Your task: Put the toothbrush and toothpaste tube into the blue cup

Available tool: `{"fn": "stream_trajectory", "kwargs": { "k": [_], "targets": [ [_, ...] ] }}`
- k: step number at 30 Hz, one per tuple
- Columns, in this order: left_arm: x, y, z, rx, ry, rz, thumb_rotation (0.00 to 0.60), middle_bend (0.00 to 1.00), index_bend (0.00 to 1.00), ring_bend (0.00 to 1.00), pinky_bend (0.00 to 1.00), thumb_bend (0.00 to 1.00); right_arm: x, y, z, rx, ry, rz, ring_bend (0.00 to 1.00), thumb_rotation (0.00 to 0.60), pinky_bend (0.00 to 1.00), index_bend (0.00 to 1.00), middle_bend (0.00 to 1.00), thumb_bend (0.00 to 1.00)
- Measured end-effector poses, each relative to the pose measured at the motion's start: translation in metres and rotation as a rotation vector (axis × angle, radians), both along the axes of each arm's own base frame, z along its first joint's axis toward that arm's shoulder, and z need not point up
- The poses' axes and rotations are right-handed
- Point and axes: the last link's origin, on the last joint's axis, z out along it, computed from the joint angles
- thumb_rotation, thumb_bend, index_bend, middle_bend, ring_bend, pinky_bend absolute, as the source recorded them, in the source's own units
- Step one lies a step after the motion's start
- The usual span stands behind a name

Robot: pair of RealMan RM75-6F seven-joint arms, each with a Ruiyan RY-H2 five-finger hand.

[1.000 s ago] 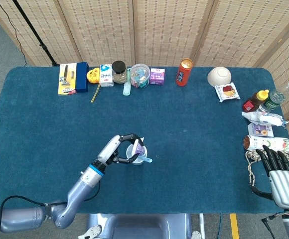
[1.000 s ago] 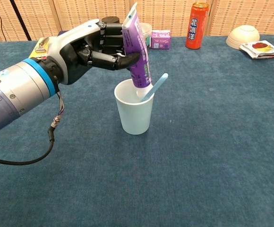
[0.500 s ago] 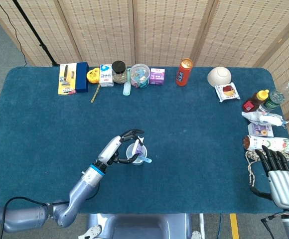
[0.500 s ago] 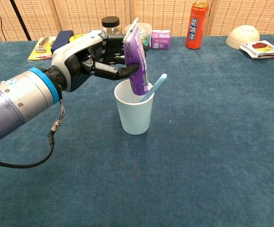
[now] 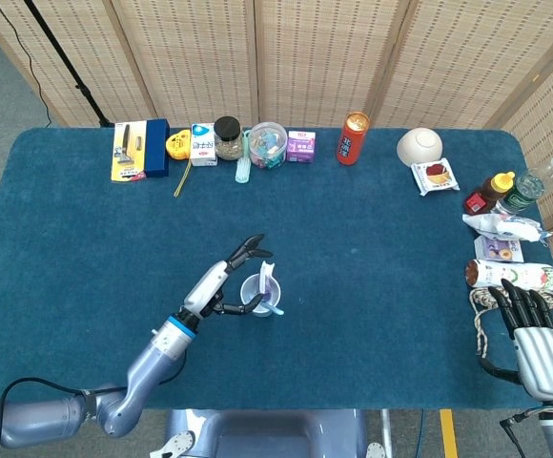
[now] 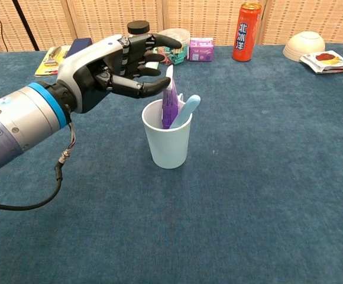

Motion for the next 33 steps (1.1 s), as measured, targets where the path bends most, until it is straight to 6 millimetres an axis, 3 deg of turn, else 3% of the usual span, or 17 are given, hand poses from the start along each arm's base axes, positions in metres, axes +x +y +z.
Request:
{"fn": "stream_trajectory", "kwargs": {
  "k": [4, 8, 11, 20, 27, 33],
  "targets": [
    [-0.003, -0.001, 0.01, 0.021, -0.014, -0.011, 0.6, 0.01, 0.14, 0.02, 0.08, 0.36, 0.0, 0.0, 0.0, 0.0, 0.0, 0.001, 0.0, 0.6, 0.0, 0.0, 0.0, 0.0],
    [-0.012, 0.0, 0.028, 0.063, -0.016, -0.022, 0.6, 0.0, 0.01, 0.0, 0.01, 0.36, 0.0, 0.0, 0.001, -0.003, -0.001, 0.002, 0.0, 0.6, 0.0, 0.0, 0.0, 0.0],
    [-0.026, 0.002, 0.046, 0.114, 0.023, -0.033, 0.6, 0.0, 0.0, 0.0, 0.0, 0.36, 0.001, 0.001, 0.001, -0.005, -0.001, 0.003, 0.0, 0.6, 0.0, 0.0, 0.0, 0.0],
    [-0.1, -0.008, 0.111, 0.364, 0.329, 0.03, 0.6, 0.0, 0.0, 0.0, 0.0, 0.36, 0.002, 0.002, 0.004, -0.022, -0.007, 0.005, 0.0, 0.6, 0.0, 0.0, 0.0, 0.0],
    [-0.182, -0.058, 0.168, 0.455, 0.712, 0.23, 0.6, 0.0, 0.0, 0.0, 0.0, 0.36, 0.003, 0.003, 0.008, -0.049, 0.003, 0.008, 0.0, 0.6, 0.0, 0.0, 0.0, 0.0],
    [-0.221, -0.103, 0.195, 0.417, 0.841, 0.361, 0.6, 0.0, 0.0, 0.0, 0.0, 0.36, 0.004, 0.0, 0.013, -0.134, 0.074, 0.02, 0.0, 0.6, 0.0, 0.0, 0.0, 0.0]
  ]
}}
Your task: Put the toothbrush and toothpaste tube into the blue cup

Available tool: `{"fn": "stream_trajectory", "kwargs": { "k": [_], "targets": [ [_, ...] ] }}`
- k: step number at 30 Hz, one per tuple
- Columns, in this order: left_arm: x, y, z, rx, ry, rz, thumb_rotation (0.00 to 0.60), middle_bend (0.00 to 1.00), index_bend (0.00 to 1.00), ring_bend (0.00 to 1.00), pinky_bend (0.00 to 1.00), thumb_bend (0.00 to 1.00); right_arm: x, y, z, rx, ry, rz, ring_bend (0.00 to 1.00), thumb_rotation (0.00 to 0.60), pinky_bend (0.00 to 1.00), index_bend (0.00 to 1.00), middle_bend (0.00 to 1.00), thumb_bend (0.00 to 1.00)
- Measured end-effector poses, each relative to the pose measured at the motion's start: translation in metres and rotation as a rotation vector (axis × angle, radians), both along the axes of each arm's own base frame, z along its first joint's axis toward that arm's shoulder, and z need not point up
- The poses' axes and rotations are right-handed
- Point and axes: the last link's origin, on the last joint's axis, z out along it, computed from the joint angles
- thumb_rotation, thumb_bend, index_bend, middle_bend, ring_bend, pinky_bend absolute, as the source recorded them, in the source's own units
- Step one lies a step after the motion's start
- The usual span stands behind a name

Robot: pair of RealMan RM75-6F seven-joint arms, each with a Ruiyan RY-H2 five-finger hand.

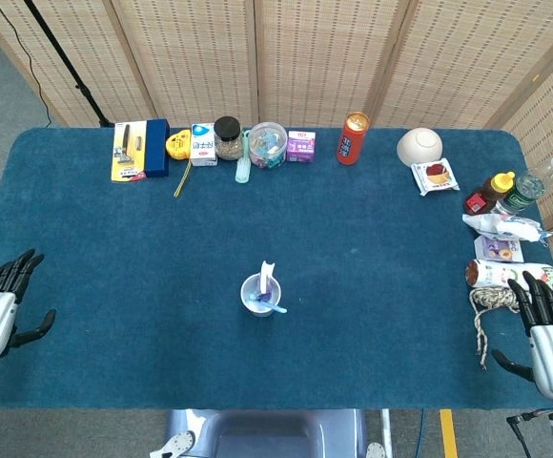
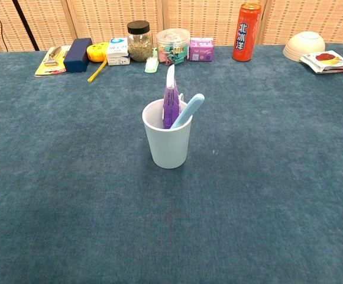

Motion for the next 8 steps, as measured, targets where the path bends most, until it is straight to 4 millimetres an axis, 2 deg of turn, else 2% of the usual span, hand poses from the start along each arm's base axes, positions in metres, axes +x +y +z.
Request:
{"fn": "stream_trajectory", "kwargs": {
  "k": [4, 8],
  "targets": [
    [-0.01, -0.019, 0.011, 0.038, 0.028, 0.015, 0.6, 0.0, 0.0, 0.0, 0.0, 0.36, 0.0, -0.003, 0.0, -0.064, 0.029, 0.014, 0.0, 0.6, 0.0, 0.0, 0.0, 0.0],
    [-0.008, -0.027, 0.021, 0.084, 0.024, -0.016, 0.6, 0.0, 0.0, 0.0, 0.0, 0.36, 0.0, -0.001, 0.001, -0.073, 0.024, 0.019, 0.0, 0.6, 0.0, 0.0, 0.0, 0.0]
  ]
}}
